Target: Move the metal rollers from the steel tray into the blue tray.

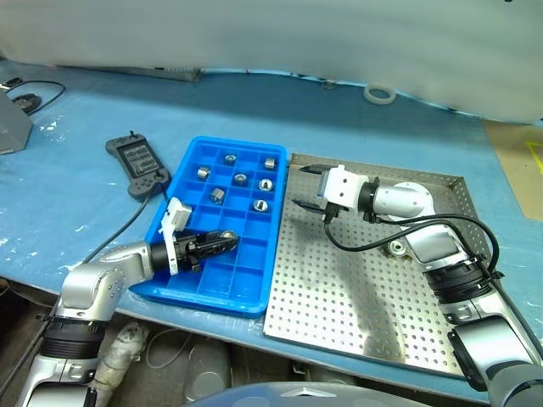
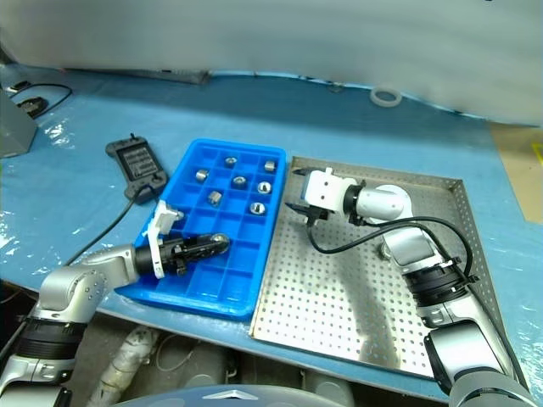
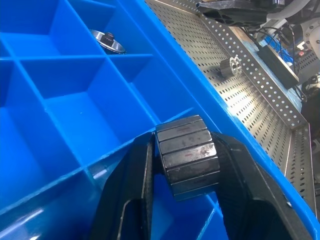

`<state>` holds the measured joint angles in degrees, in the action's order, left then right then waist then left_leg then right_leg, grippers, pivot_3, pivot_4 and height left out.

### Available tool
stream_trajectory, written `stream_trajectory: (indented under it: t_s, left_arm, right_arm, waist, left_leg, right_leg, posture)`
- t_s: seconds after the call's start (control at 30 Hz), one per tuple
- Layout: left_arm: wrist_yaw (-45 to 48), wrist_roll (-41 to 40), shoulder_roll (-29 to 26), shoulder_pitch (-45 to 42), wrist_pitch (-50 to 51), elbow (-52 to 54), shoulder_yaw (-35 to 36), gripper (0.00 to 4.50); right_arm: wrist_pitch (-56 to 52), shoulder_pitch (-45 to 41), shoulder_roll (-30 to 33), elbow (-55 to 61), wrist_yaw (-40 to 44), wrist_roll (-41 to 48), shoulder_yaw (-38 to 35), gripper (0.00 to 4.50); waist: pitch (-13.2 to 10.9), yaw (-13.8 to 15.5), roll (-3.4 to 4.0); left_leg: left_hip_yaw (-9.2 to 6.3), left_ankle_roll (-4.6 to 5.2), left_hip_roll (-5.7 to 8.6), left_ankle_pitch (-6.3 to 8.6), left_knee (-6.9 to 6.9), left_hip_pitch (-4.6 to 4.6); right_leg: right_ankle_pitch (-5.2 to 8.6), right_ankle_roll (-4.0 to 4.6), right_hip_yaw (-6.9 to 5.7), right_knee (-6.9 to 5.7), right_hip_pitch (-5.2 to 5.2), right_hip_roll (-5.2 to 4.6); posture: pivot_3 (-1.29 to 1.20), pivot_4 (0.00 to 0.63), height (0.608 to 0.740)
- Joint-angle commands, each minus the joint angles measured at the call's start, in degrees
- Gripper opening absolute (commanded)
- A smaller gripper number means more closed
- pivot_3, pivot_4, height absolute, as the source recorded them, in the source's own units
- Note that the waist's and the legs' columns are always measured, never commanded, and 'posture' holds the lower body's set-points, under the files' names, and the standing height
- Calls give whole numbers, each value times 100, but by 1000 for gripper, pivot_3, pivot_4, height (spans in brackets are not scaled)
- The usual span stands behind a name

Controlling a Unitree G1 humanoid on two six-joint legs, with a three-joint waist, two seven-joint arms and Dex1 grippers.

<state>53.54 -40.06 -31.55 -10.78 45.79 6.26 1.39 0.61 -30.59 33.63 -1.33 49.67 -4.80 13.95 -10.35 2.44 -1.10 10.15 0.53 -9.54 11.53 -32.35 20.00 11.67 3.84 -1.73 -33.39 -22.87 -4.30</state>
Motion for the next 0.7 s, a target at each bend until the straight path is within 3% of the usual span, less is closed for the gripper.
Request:
stream_trajectory:
  t_s: [0.03, 0.07, 0.23, 0.3, 0.47, 0.7]
  left_arm:
    - [145, -25, -147, 70, 215, 5, -97, 1324]
    - [165, -24, -168, 71, 224, -20, -88, 1324]
    - [18, -196, -70, -150, 332, -425, 280, 2833]
    - [-7, -157, -85, -238, 293, -486, 286, 2833]
    - [-58, -917, 45, -676, 620, -178, 823, 2833]
    - [-186, -1073, 162, -1052, 531, 56, 941, 2833]
  right_arm:
    - [114, 20, 67, 149, -50, -16, -111, 3457]
    - [116, 24, 69, 152, -50, -16, -118, 3457]
    - [164, -11, 50, 94, -104, -72, -123, 3484]
    - [178, -28, 43, 76, -111, -78, -115, 3484]
    - [161, 36, 214, 65, -51, -48, -217, 3484]
    - [-92, 526, 645, 312, -25, 90, -572, 3484]
  waist:
    - [1, -3, 0]
    - [1, -4, 0]
    - [3, -11, 3]
    - [4, -9, 3]
    - [3, -5, 2]
    - [4, 5, 0]
  left_leg:
    - [0, 0, 0, 0, 0, 0]
    - [0, 0, 0, 0, 1, 0]
    - [1, -2, 0, -1, 1, -5]
    - [1, -12, -1, -7, 0, -14]
    - [0, -19, -1, -12, 0, -16]
    - [1, 22, 3, -7, 0, 17]
  right_leg:
    - [0, 0, 0, 0, 0, 0]
    - [0, 0, 0, 0, 0, 0]
    - [0, 0, 1, -2, 2, 0]
    - [0, 0, 1, -12, 7, 1]
    - [1, -2, 2, -15, 7, 2]
    - [2, -2, 2, 14, 0, 2]
  posture:
    - [-26, 150, 740]
    - [-26, 150, 740]
    - [-26, 150, 740]
    - [-26, 150, 740]
    - [-23, 150, 740]
    - [-46, 150, 740]
